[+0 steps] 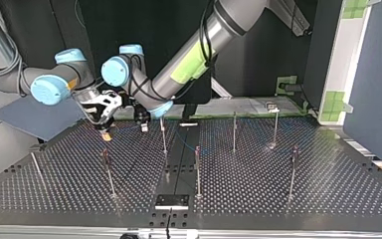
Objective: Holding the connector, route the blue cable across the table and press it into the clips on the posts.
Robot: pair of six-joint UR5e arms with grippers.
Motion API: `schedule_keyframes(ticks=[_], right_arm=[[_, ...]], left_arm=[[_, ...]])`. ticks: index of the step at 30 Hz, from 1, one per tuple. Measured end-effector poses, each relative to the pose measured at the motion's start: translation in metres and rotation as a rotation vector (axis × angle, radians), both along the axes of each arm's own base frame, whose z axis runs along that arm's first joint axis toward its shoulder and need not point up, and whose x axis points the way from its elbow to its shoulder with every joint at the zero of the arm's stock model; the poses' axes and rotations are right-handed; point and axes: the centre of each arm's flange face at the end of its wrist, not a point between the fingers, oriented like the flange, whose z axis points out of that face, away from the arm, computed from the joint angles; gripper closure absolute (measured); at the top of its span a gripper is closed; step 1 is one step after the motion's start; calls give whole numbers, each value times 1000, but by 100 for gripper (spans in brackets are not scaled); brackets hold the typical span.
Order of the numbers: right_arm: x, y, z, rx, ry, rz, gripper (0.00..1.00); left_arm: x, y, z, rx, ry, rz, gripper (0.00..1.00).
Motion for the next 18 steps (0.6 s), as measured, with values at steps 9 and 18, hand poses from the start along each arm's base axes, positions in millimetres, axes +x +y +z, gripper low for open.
schedule_keyframes(ticks=[9, 18], right_arm=[[-7, 8, 46, -38, -24, 8, 100], [-11, 18, 73, -55, -44, 24, 100]], left_arm=[[-8, 11, 31, -19, -53, -3, 100], [-25, 19, 73, -23, -92, -14, 100]])
